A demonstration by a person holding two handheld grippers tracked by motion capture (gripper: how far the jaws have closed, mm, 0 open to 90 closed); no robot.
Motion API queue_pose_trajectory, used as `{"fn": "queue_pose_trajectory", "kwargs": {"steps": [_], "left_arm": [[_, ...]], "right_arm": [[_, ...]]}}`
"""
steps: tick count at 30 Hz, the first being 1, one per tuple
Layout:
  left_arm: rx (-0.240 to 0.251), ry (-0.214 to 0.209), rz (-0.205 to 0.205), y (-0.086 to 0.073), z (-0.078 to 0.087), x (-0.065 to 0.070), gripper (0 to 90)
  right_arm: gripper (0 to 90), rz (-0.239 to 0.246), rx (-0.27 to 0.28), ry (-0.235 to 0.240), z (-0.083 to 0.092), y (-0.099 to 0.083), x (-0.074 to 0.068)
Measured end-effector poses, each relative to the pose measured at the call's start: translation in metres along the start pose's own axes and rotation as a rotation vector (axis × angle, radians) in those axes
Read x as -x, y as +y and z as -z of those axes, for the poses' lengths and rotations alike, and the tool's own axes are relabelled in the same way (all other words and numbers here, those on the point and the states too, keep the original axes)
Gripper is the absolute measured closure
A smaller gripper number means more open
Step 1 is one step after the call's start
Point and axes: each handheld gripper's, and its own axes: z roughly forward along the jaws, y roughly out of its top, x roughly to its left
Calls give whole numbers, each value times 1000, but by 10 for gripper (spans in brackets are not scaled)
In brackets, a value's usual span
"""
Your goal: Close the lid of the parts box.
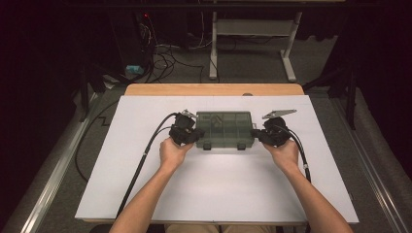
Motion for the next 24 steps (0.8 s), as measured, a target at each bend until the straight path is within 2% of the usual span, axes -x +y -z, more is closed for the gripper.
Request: {"fn": "queue_pose_trajectory", "kwargs": {"steps": [13, 14, 24], "left_arm": [[16, 18, -7, -3, -1, 2, 828], [13, 24, -17, -3, -1, 3, 829], [9, 33, -15, -2, -1, 4, 850]], "right_arm": [[900, 21, 5, -10, 0, -2, -2], [900, 19, 7, -9, 0, -2, -2], [900, 28, 5, -8, 0, -2, -3]]}}
